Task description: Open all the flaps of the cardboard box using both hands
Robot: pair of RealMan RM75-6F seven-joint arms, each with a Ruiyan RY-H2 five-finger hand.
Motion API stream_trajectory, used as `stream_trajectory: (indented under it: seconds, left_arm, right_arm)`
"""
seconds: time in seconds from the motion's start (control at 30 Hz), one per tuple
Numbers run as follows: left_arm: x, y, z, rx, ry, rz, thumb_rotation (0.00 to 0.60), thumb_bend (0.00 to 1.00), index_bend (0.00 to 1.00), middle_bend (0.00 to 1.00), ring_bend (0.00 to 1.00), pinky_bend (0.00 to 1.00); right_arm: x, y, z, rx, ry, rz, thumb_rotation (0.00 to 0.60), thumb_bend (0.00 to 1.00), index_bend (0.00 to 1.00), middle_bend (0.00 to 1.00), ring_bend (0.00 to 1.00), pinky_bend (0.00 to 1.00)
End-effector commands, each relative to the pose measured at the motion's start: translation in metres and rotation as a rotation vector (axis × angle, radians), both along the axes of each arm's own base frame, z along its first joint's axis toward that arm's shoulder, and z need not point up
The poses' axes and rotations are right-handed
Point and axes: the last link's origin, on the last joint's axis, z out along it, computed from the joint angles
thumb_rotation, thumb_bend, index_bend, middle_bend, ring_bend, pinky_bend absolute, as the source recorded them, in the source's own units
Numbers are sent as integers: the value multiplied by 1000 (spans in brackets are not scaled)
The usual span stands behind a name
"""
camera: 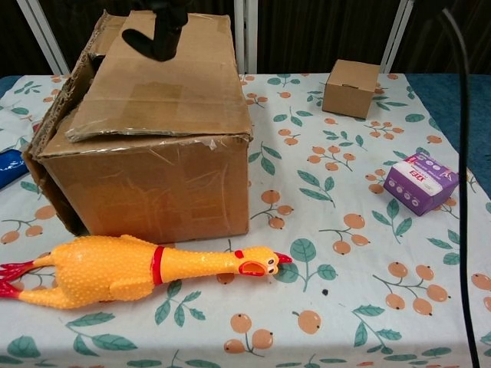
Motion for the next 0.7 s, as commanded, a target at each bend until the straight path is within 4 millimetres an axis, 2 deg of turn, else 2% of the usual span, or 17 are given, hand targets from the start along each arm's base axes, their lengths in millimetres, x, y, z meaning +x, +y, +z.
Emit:
stream_trajectory:
  seconds: [0.03, 0.23, 0.5, 0.7]
  left_arm:
    - [-2, 0, -1, -4, -10, 10, 217, 0, 141, 148, 85, 201]
    - [-3, 2, -2, -8, -24, 5, 217, 0, 141, 148, 85, 201]
    - [-5, 3, -2, -14, -31, 8, 216, 0, 141, 148, 85, 201]
    - [-6, 4, -1, -9, -34, 9, 217, 0, 141, 148, 85, 201]
  right_arm:
    - [2, 5, -13, 19, 23, 8, 600, 723, 79, 7, 0, 0]
    - [5, 11, -17, 22, 15, 19, 600, 739, 93, 29, 0, 0]
    - [4, 13, -23, 35, 28, 12, 600, 823, 202, 98, 0, 0]
    - [2, 12, -29, 37, 46, 11, 600, 836, 227, 103, 0, 0]
